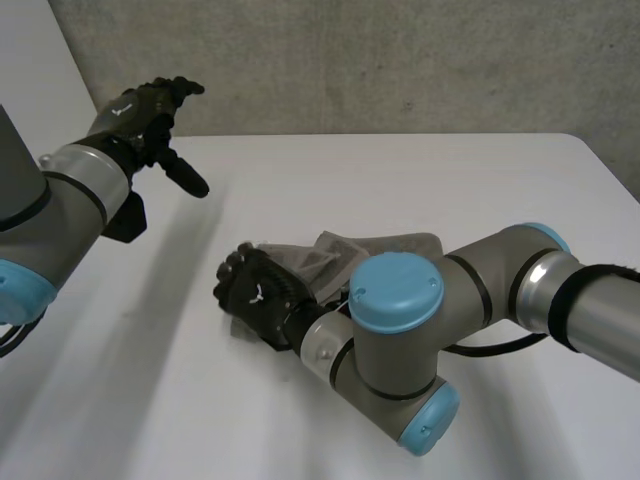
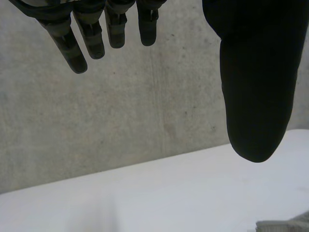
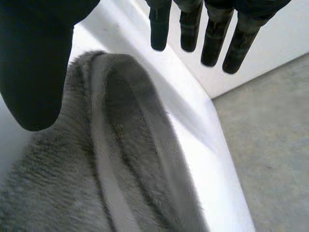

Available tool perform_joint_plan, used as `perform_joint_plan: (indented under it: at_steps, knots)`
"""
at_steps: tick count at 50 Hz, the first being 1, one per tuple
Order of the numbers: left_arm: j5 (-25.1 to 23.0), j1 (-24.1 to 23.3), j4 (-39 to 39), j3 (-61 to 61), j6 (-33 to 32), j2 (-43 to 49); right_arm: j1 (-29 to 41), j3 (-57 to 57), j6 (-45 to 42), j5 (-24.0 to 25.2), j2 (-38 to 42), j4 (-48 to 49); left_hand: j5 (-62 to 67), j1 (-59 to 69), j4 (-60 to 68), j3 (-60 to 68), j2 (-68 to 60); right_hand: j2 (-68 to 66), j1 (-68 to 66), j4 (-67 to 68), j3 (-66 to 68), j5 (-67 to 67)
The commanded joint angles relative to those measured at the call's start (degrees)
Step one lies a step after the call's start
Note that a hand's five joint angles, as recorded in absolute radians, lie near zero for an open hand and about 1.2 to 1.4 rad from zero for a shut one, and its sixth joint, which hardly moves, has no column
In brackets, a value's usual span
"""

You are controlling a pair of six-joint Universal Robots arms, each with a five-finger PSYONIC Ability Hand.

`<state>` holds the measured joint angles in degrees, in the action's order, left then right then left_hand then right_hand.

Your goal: Fold the towel.

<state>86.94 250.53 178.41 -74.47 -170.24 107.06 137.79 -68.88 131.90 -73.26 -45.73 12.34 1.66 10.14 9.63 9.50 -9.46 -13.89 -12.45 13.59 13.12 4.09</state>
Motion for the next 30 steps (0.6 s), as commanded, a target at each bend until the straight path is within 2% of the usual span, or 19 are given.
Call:
perform_joint_plan:
  at_steps: [1,7,10,15,19,22,24,30]
  knots:
    - [-0.28,-1.8,0.45,-0.23,-0.01,1.83,-6.27,-4.58,8.52,-6.27,-11.19,-1.0,-1.66,-0.14,0.37,0.5,-0.54,3.89,2.45,-3.59,-3.12,-4.09]
    - [-0.46,-5.83,0.71,-0.67,-0.01,4.46,-14.2,-13.89,18.46,-6.46,-19.56,-4.77,-1.66,-0.14,0.37,0.5,-0.54,3.89,2.45,-3.59,-3.12,-4.09]
    - [-0.72,-8.55,1.15,-0.93,0.0,6.66,-15.88,-16.2,19.71,-6.37,-20.1,-5.75,-1.66,-0.14,0.37,0.5,-0.54,3.89,2.45,-3.59,-3.12,-4.09]
    - [-1.16,-13.04,1.5,-1.37,-0.18,10.87,-23.16,-25.41,20.15,-5.58,-20.54,-6.54,-1.66,-0.14,0.37,0.5,-0.54,3.89,2.45,-3.59,-3.12,-4.09]
    - [-0.99,-16.03,1.77,-1.38,-4.38,14.74,-25.2,-28.24,20.15,-4.52,-20.62,-5.22,-1.66,-0.14,0.37,0.5,-0.54,3.89,2.45,-3.59,-3.12,-4.09]
    - [-0.9,-16.22,2.12,-1.38,-6.42,15.89,-26.25,-30.08,20.15,-3.91,-20.62,-3.91,-1.66,-0.14,0.37,0.5,-0.54,3.89,2.45,-3.59,-3.12,-4.09]
    - [-0.81,-16.3,3.69,-1.2,-10.27,18.08,-26.43,-30.7,20.06,-3.91,-20.54,-3.38,-1.66,-0.14,0.37,0.5,-0.54,1.96,0.51,-1.66,-1.18,-2.16]
    - [-0.81,-16.3,5.37,-0.85,-13.01,20.03,-26.34,-31.49,19.98,-4.0,-19.58,-1.19,-1.44,0.08,0.58,0.71,-0.75,-13.64,-15.08,13.94,14.42,13.44]
